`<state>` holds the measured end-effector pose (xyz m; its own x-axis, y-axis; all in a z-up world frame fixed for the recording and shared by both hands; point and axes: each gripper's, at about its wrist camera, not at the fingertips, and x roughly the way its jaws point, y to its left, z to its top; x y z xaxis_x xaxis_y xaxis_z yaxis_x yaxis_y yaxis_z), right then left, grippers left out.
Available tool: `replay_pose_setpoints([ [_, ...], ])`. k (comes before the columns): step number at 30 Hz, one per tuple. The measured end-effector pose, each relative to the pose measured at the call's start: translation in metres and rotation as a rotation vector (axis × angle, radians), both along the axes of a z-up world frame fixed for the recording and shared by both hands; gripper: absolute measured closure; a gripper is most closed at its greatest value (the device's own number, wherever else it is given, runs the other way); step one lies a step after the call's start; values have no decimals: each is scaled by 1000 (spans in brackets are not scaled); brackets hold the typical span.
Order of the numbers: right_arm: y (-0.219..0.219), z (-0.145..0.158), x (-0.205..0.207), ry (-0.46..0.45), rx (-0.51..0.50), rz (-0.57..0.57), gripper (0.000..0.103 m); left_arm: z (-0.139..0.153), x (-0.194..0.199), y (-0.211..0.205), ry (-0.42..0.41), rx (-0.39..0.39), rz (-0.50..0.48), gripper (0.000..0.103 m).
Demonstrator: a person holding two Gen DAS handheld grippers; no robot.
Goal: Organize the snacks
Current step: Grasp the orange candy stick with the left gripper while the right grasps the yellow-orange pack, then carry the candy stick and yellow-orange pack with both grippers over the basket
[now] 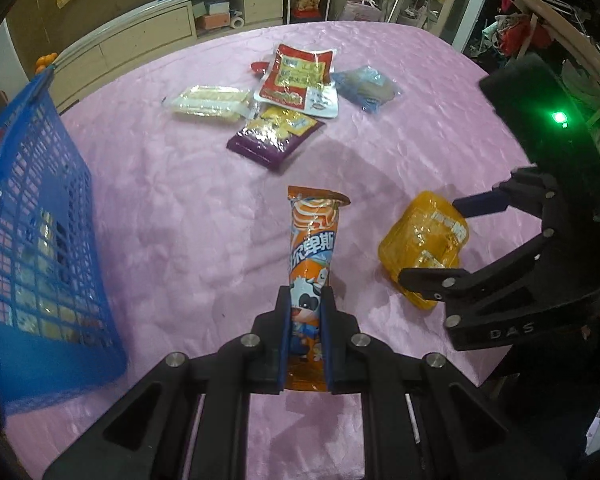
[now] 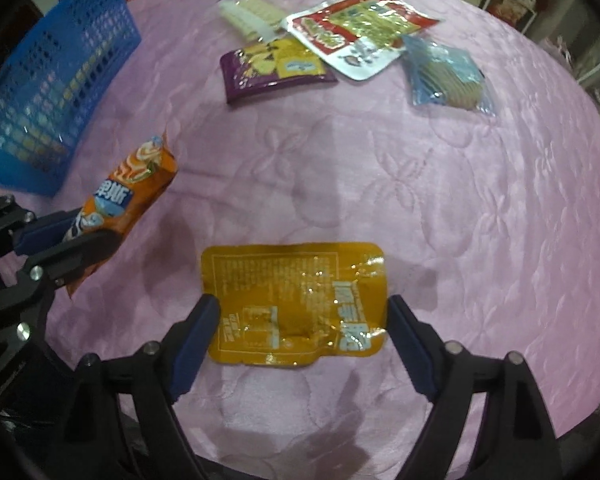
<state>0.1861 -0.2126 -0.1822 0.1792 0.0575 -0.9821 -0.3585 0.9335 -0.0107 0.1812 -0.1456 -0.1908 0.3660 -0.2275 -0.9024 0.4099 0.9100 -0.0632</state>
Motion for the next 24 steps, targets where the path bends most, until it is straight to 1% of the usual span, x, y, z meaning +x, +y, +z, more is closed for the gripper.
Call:
replay_pose_setpoints([
  [6,13,-5,-6,-49,12,28,17,-7,-4,3,8,7,13,91],
  [8,16,-2,-8,-71,20,35,29,-9,-4,3,12,4,18,91],
  [9,16,1,-9,-81,19,32,57,-10,-3,4,13,4,21,91],
  [10,17,1,-8,-66,18,35,63,-12,0,2,14,3,23,91],
  [11,20,1,-5,-65,13,45,64,-13,0,3,16,-1,25,91],
  [13,25,1,-5,-64,13,60,72,-12,-1,2,15,-1,27,91],
  [16,28,1,-9,-62,31,52,78,-11,-2,4,10,-6,33,91],
  [18,26,3,-12,-52,73,34,81,-6,-5,7,5,-15,37,91],
  [20,27,7,-13,-56,95,25,83,2,-7,10,-12,-21,36,91],
  [24,24,30,-15,-90,114,14,86,23,-12,17,-47,-40,39,91],
])
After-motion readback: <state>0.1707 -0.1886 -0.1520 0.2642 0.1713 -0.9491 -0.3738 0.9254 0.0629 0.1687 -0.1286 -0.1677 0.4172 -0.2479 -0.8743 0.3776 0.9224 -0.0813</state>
